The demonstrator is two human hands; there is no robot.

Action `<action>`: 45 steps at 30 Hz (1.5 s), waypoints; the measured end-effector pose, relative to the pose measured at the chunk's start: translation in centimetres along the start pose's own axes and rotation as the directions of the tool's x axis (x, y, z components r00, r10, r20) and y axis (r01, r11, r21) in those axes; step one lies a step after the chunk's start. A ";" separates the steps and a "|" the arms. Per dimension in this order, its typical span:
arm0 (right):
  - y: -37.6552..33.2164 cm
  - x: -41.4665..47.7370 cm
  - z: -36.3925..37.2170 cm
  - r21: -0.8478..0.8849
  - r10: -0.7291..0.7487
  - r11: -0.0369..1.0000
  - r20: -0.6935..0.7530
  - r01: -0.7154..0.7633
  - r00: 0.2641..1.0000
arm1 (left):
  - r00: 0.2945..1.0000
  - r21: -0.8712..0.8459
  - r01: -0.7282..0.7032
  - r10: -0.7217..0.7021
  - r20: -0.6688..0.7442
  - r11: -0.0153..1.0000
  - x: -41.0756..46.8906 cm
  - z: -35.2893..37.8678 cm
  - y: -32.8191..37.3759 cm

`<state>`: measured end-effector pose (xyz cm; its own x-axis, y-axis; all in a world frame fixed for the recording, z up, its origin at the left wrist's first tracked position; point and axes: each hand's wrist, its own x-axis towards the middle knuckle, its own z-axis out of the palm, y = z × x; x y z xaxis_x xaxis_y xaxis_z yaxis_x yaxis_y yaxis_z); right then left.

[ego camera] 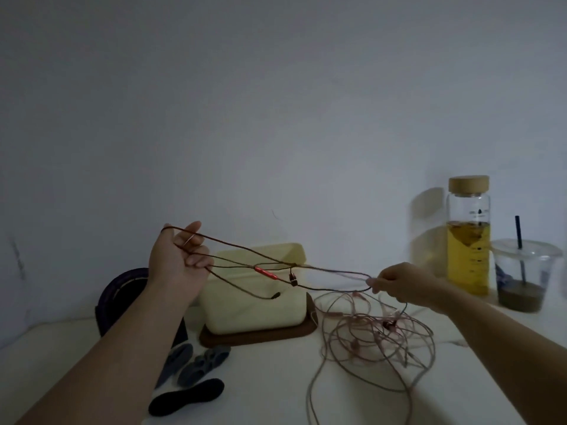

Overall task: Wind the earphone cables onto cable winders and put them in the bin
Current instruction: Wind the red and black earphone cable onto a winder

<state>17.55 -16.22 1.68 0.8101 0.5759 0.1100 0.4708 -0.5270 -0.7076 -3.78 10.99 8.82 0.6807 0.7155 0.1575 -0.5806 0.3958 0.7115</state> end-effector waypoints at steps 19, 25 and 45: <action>-10.9 -4.2 -0.9 0.379 -0.359 0.908 0.485 0.179 0.797 | 0.996 0.057 -0.001 -0.004 0.084 0.998 -1.4 1.7 1.5; -15.1 -5.7 3.2 0.215 -0.392 0.915 0.670 0.340 0.631 | 0.978 0.054 -0.054 0.042 0.206 0.997 -2.9 3.1 4.8; -23.3 -7.2 12.3 0.849 -0.403 0.523 0.168 0.076 0.900 | 0.994 0.211 0.063 -0.080 0.076 0.976 -6.9 -7.6 9.2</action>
<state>-3.59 -0.39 8.78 0.4804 0.8354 0.2670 0.0112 0.2986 -0.9543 -17.18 14.04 9.08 0.7573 0.6352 0.1517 -0.4297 0.3098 0.8482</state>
